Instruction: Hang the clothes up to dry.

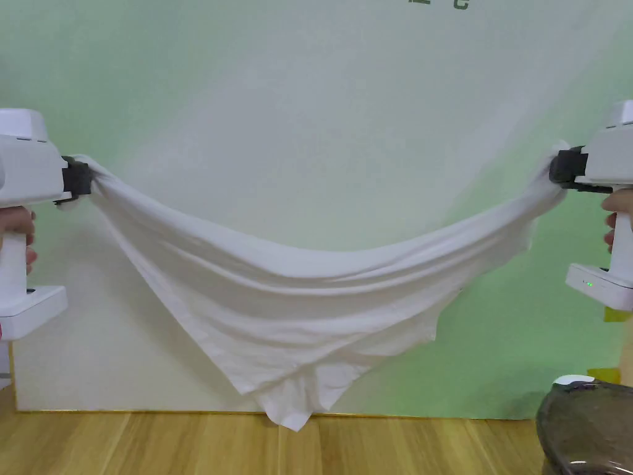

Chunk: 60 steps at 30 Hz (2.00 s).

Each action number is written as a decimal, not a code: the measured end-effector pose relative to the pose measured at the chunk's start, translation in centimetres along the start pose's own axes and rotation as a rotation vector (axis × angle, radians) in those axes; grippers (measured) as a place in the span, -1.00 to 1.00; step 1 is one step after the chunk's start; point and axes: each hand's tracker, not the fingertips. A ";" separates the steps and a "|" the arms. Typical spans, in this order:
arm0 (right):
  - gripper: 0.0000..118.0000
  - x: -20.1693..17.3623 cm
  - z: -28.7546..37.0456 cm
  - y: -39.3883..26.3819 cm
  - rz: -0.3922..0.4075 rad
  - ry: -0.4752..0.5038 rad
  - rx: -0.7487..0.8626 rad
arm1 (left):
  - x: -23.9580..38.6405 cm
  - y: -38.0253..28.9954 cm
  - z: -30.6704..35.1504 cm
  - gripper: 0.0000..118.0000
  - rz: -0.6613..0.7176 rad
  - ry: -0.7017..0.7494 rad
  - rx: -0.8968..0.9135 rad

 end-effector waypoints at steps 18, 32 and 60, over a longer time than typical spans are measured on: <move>-0.84 3.3 12.7 -13.5 0.004 0.116 -0.141 | 3.9 -14.5 15.6 -0.88 -0.052 -0.144 -0.269; -0.84 7.8 31.1 -31.4 0.038 0.203 -0.317 | 10.1 -33.5 33.0 -0.88 -0.029 -0.190 -0.509; 0.69 0.8 33.9 -28.2 0.014 0.274 0.026 | 22.2 -24.6 29.2 -0.10 -0.107 -0.244 -0.033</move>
